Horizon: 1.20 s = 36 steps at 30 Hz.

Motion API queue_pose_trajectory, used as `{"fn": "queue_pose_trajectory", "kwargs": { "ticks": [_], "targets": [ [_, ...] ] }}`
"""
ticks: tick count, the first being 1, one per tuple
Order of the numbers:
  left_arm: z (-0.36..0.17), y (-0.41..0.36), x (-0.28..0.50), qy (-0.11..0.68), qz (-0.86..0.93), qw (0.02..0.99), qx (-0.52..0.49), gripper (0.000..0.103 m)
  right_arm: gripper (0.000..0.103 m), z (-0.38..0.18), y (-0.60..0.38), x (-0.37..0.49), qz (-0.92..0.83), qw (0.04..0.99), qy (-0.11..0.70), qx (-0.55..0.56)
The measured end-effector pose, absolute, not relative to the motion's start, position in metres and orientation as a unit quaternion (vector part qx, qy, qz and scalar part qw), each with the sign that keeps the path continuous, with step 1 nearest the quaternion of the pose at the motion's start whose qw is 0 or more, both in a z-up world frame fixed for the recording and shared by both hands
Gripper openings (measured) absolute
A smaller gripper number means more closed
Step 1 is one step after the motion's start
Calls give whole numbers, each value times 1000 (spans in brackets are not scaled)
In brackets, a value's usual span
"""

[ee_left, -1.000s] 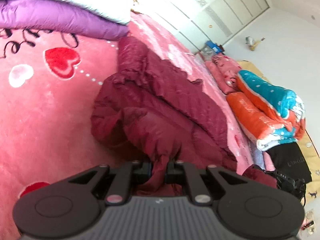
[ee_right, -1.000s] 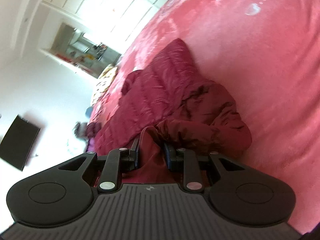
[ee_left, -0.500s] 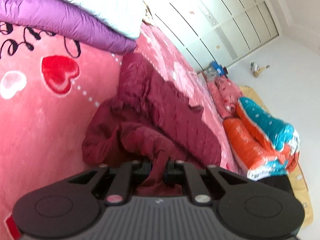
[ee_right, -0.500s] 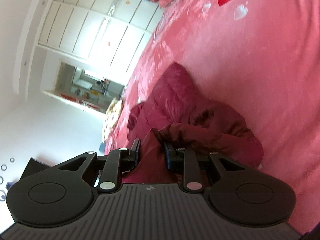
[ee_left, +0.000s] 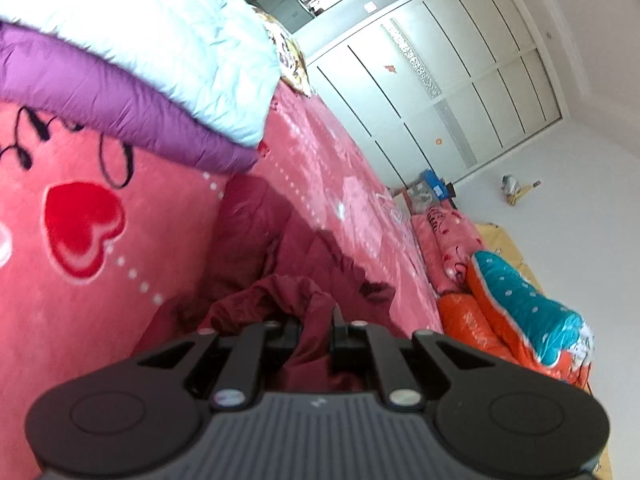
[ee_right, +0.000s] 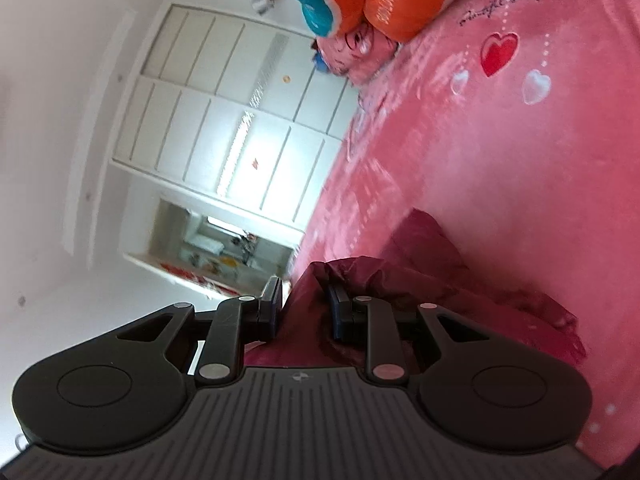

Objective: Fold large clothes
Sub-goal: 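Lift the hem with both tools and fold it toward the collar, then open both tools to release the folded hem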

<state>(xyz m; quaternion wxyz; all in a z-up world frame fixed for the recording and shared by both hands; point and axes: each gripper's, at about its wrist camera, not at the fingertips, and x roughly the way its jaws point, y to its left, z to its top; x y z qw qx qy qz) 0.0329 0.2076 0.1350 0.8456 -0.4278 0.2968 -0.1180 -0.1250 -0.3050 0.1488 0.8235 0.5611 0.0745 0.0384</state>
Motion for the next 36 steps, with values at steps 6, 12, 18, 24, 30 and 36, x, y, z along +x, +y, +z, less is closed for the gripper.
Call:
{"fn": "queue_pose_trajectory", "kwargs": {
  "ticks": [6, 12, 18, 24, 30, 36],
  "targets": [
    [143, 199, 68, 293, -111, 858, -407, 7, 30, 142, -307, -105, 33, 819, 48, 571],
    [146, 191, 106, 288, -97, 865, -399, 7, 30, 141, -310, -86, 41, 825, 30, 563],
    [139, 182, 141, 292, -79, 873, -382, 8, 30, 140, -310, -57, 45, 843, 34, 535],
    [118, 174, 177, 314, -51, 875, -366, 8, 30, 133, -314, -37, 38, 862, 57, 503],
    [109, 167, 192, 321, -37, 880, -349, 12, 45, 118, -323, -30, 18, 858, 78, 507],
    [116, 171, 191, 316, -30, 880, -352, 19, 89, 119, -326, -44, 6, 854, 66, 516]
  ]
}}
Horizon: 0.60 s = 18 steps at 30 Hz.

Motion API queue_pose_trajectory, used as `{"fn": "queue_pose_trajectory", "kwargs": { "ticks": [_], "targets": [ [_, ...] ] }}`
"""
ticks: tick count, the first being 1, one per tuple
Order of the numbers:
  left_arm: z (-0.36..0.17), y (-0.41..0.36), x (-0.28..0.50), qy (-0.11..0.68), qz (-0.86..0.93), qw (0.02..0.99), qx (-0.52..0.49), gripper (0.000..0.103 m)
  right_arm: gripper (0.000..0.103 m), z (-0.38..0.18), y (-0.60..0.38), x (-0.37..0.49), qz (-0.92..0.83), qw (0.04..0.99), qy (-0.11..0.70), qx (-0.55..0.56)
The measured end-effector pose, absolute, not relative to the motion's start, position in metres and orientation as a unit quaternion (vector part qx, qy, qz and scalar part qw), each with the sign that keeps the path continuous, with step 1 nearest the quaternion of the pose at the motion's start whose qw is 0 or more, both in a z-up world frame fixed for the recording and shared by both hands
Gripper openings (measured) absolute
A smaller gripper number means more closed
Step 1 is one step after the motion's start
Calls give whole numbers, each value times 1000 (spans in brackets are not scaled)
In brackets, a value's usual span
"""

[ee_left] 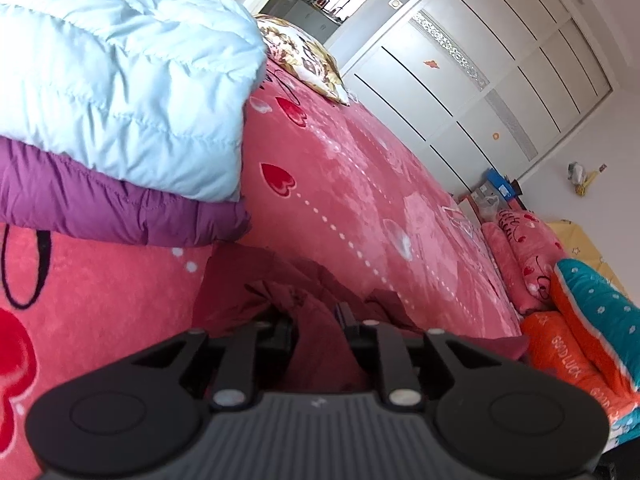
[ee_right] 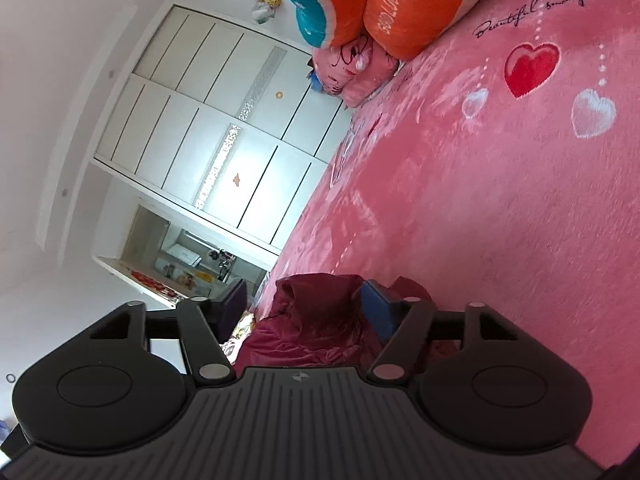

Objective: Fold large clothes
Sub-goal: 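Open both tools to release the folded hem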

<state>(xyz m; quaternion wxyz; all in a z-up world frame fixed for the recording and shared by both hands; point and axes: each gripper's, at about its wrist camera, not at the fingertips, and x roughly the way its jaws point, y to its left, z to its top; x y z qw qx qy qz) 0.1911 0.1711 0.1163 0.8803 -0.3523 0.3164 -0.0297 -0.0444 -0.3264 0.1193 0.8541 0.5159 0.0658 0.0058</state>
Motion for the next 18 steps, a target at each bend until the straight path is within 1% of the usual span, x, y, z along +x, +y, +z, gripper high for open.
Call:
{"fn": "queue_pose_trajectory", "kwargs": {
  "ticks": [1, 2, 3, 5, 6, 8, 10, 14, 16, 18],
  "targets": [
    [118, 173, 190, 316, -29, 879, -355, 23, 98, 121, -326, -48, 4, 856, 64, 513],
    [120, 175, 188, 315, -28, 879, -357, 27, 103, 124, -325, -50, 1, 859, 61, 508],
    [122, 178, 187, 314, -27, 879, -359, 29, 103, 126, -325, -52, 0, 862, 59, 503],
    [128, 184, 182, 308, -27, 879, -362, 40, 103, 131, -325, -54, -1, 870, 61, 489],
    [131, 187, 180, 306, -26, 880, -362, 44, 103, 133, -324, -56, -4, 875, 63, 481],
    [138, 193, 174, 294, -15, 886, -357, 60, 103, 133, -323, -55, -10, 881, 69, 469],
    [146, 200, 166, 280, 2, 898, -340, 67, 103, 132, -320, -59, -18, 887, 82, 454],
    [152, 214, 140, 278, 6, 912, -302, 71, 103, 130, -317, -69, -49, 901, 100, 418],
    [147, 218, 122, 283, 4, 915, -286, 73, 103, 127, -319, -78, -63, 901, 107, 416],
    [134, 222, 102, 297, -4, 913, -281, 73, 103, 121, -323, -88, -74, 894, 112, 427]
  ]
}}
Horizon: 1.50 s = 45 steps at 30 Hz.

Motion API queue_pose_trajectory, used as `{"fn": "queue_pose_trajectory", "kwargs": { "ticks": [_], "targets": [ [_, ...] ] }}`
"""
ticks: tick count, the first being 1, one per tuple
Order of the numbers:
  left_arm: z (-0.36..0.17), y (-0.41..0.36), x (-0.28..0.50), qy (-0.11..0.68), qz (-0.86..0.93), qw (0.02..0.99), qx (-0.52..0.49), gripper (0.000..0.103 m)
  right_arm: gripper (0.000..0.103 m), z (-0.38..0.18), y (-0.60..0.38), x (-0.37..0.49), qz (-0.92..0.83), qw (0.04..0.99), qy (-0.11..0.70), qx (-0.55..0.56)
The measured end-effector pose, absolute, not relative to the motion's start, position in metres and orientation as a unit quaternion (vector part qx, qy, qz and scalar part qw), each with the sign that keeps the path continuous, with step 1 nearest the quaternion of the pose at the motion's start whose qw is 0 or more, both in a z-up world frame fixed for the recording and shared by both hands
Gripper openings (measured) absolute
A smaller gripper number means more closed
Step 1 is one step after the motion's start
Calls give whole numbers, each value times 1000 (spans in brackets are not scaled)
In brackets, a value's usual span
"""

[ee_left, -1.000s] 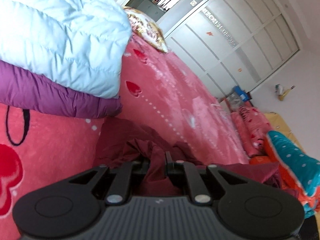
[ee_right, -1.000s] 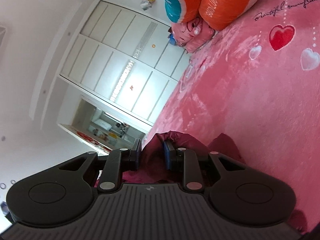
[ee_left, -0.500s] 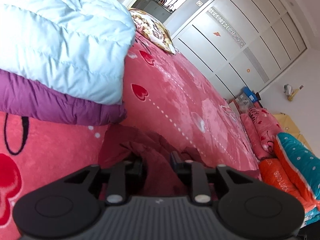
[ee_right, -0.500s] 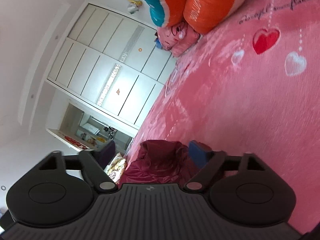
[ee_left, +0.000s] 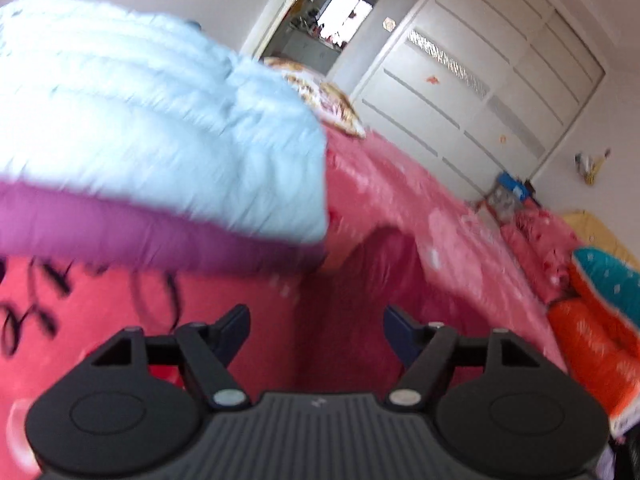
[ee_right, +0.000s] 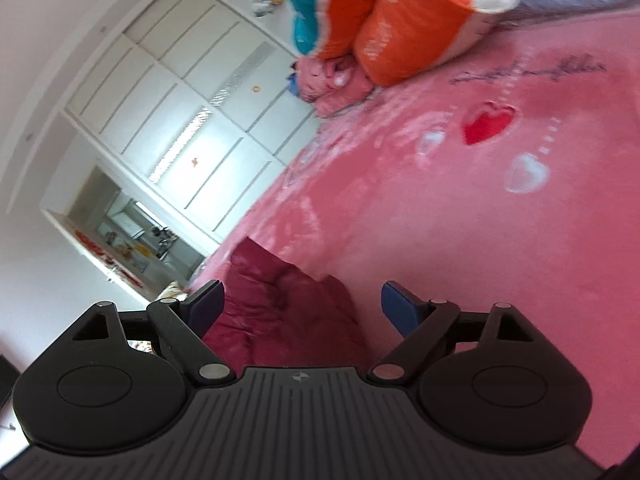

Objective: Fold large clothes
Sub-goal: 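Open both tools to release the folded hem, then grasp the folded jacket edge with the left tool and press it flat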

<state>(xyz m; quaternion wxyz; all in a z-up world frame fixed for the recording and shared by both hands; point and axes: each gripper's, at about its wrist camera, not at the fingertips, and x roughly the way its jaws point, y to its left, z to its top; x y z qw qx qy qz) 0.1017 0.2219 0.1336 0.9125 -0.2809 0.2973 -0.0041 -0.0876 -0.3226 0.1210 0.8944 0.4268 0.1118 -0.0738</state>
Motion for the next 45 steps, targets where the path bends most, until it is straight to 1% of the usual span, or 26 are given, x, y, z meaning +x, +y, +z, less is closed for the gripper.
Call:
{"fn": "queue_pose_trajectory", "kwargs": {
  "ticks": [7, 11, 15, 21, 23, 28, 31, 33, 35, 36, 37, 38, 39, 40, 41, 42, 43, 44, 45],
  "targets": [
    [83, 220, 50, 332, -32, 895, -297, 73, 103, 101, -320, -130, -91, 858, 146, 485],
    [72, 213, 40, 324, -54, 895, -304, 73, 103, 95, -309, -151, -98, 841, 159, 508],
    [67, 197, 44, 321, -75, 895, -299, 74, 103, 84, -292, -151, -79, 822, 193, 530],
    [53, 182, 58, 329, -80, 890, -306, 81, 103, 72, -274, -126, -41, 817, 214, 535],
    [47, 179, 61, 326, -80, 887, -317, 88, 103, 68, -270, -115, -42, 821, 218, 526],
    [41, 175, 78, 311, -75, 879, -353, 92, 103, 49, -273, -101, -43, 802, 207, 558],
    [42, 169, 91, 311, -74, 878, -356, 92, 103, 50, -270, -93, -39, 811, 203, 547],
    [43, 165, 99, 313, -74, 878, -354, 89, 103, 50, -266, -85, -34, 819, 206, 534],
    [43, 163, 104, 322, -65, 876, -354, 68, 103, 51, -264, -79, -26, 827, 209, 521],
    [43, 161, 106, 328, -63, 875, -351, 62, 103, 52, -262, -76, -24, 831, 213, 513],
    [45, 158, 106, 332, -63, 876, -345, 50, 103, 54, -261, -74, -25, 836, 220, 503],
    [49, 155, 106, 332, -64, 880, -334, 41, 102, 56, -260, -74, -27, 839, 225, 495],
    [53, 152, 104, 332, -65, 884, -322, 38, 90, 58, -259, -73, -29, 843, 231, 485],
    [56, 150, 103, 332, -65, 888, -312, 32, 80, 60, -259, -74, -30, 844, 235, 480],
    [59, 149, 101, 332, -65, 889, -309, 28, 74, 62, -259, -74, -28, 845, 237, 479],
    [61, 149, 100, 333, -64, 888, -311, 26, 61, 61, -262, -70, -25, 845, 238, 479],
    [64, 150, 98, 335, -61, 886, -315, 24, 55, 63, -262, -68, -24, 846, 241, 476],
    [66, 151, 97, 338, -59, 884, -319, 22, 52, 68, -261, -69, -25, 849, 245, 467],
    [68, 151, 95, 341, -57, 882, -321, 21, 47, 71, -260, -71, -25, 853, 249, 458]
  ]
}}
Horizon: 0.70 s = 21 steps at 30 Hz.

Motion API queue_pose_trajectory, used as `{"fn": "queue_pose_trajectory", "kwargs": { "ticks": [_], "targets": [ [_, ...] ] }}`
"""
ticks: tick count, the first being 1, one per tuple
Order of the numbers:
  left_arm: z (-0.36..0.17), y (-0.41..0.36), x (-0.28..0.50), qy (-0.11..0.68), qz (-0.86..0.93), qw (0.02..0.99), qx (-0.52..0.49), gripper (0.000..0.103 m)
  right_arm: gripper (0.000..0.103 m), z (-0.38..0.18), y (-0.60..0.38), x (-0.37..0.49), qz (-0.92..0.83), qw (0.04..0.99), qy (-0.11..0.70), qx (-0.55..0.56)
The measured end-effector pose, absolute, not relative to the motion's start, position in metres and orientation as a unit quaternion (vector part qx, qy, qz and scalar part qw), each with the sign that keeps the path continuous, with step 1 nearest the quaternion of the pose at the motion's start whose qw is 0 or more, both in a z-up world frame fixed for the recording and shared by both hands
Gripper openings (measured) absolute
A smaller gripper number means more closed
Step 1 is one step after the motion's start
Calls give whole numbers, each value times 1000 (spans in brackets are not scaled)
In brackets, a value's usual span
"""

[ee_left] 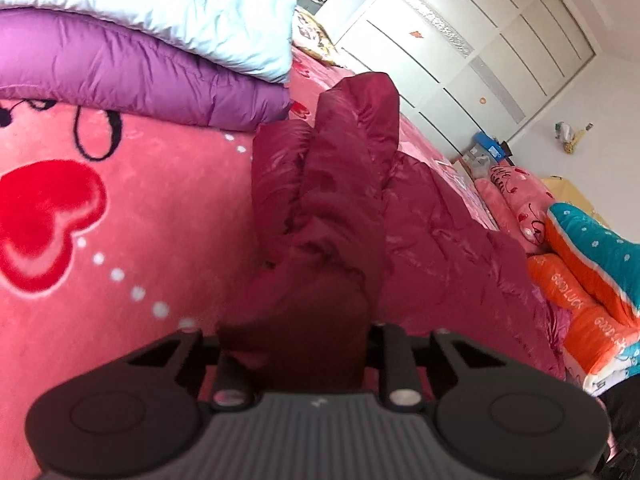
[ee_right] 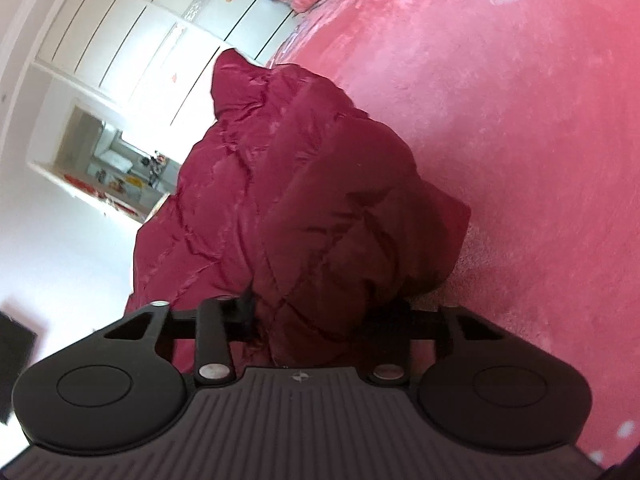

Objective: Fold large clothes
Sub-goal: 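Grasp the folded jacket edge with the left tool and press it flat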

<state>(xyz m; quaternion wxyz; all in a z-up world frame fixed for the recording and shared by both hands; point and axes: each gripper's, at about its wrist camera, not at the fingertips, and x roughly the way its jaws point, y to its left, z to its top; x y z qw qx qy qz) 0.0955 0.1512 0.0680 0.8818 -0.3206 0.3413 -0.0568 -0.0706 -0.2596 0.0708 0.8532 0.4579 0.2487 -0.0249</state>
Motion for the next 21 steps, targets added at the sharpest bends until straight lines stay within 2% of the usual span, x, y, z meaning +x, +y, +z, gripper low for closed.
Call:
{"fn": "queue_pose_trajectory", "kwargs": {
  "ticks": [4, 21],
  "targets": [
    [77, 151, 83, 355, -53, 880, -312, 19, 38, 78, -260, -80, -30, 852, 260, 455],
    [89, 216, -49, 413, -21, 858, -305, 20, 37, 79, -218, -178, -31, 819, 324, 472]
  ]
}}
